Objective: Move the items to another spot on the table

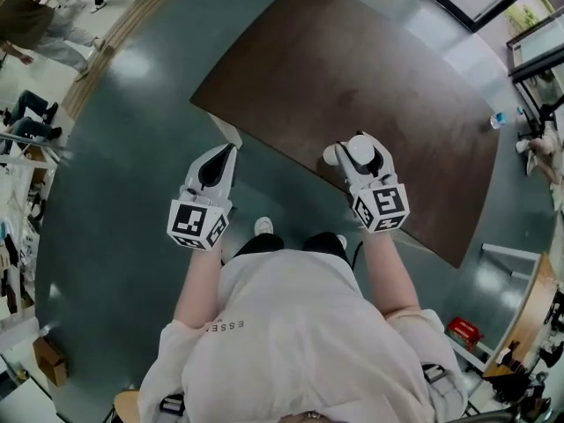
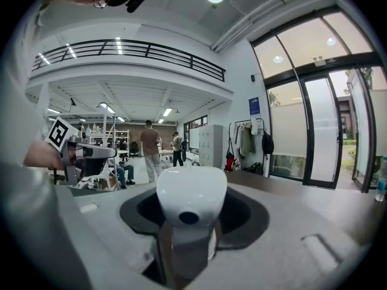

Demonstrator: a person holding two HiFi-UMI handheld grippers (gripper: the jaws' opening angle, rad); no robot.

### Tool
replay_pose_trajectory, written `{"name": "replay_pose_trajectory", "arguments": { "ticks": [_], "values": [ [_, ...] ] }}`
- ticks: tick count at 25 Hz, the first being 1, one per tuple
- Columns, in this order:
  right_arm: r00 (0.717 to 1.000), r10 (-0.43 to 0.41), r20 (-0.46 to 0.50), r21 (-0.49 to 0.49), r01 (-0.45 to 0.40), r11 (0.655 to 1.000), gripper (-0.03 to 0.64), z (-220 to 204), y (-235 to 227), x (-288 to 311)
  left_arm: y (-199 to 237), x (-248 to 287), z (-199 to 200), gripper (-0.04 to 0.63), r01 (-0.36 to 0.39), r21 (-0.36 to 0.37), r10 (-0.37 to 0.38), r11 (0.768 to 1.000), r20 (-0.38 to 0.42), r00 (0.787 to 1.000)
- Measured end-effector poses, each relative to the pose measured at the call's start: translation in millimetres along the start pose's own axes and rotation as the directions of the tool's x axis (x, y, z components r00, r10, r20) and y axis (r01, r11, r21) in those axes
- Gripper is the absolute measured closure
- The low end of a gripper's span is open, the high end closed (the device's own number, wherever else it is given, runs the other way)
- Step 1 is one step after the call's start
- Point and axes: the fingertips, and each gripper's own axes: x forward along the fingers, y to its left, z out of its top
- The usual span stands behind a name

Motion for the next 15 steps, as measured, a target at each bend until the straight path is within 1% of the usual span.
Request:
{"name": "replay_pose_trajectory", "arguments": {
  "ticks": [5,10,15],
  "values": [
    [0.996,0.084,-0.005,-0.007,-0.084,0.996,0.414,16.2,47.7,69.8,72.7,-26.6,7.7,0.58,-0.089,-0.005,0.089,0.996,0.012,0.996],
    [0.983,0.179,-0.028,-0.033,-0.18,0.983,0.414,27.0,78.8,132.5,124.5,-39.9,7.2,0.58,-0.182,-0.032,0.183,0.983,0.022,0.983],
    [0.974,0.226,-0.036,-0.048,-0.227,0.973,0.414,33.2,93.3,197.3,172.0,-32.0,3.2,0.58,-0.225,-0.052,0.226,0.973,0.013,0.974]
  ]
}}
